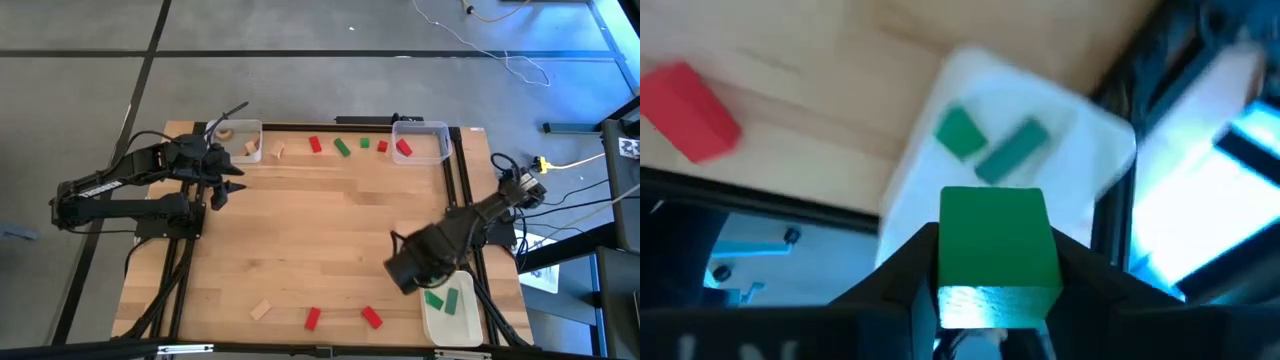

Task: Sort & place blocks by color
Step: Put the green block into the white bin

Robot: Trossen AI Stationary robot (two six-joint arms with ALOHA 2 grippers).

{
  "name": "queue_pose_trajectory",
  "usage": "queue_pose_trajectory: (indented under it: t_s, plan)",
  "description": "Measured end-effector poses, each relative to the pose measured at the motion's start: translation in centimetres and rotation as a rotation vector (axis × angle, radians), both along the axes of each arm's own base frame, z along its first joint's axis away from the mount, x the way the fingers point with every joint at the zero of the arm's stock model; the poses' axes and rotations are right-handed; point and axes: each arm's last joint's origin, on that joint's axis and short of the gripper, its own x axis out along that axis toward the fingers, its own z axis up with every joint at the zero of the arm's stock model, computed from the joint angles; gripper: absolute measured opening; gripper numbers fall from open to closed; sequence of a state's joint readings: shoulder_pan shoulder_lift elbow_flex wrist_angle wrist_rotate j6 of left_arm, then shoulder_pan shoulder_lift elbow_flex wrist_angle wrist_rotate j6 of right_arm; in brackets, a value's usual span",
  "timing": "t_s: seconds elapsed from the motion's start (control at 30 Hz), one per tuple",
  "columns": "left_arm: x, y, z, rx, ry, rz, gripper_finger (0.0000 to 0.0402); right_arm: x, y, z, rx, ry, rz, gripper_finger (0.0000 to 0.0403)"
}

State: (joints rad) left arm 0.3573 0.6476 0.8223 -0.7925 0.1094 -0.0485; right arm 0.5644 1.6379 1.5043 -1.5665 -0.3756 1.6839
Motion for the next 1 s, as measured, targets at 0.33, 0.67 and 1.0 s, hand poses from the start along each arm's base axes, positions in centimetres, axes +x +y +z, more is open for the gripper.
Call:
queue_pose_trajectory:
  t_s: [0.33, 0.67, 1.0]
  plan:
    - [0.0, 0.1, 0.0, 0.011, 0.004, 0.016, 0.0195, -2.8, 4.3, 0.0, -0.054, 0.072, -0.198, 0.0131]
    - [0.0, 0.1, 0.0, 0.017, 0.005, 0.012, 0.0195, -5.1, 7.7, -1.2, -0.069, 0.069, -0.319, 0.0131]
    - [0.0, 0.1, 0.0, 0.018, 0.006, 0.014, 0.0195, -5.7, 7.6, -8.4, -0.061, 0.047, -0.297, 0.0131]
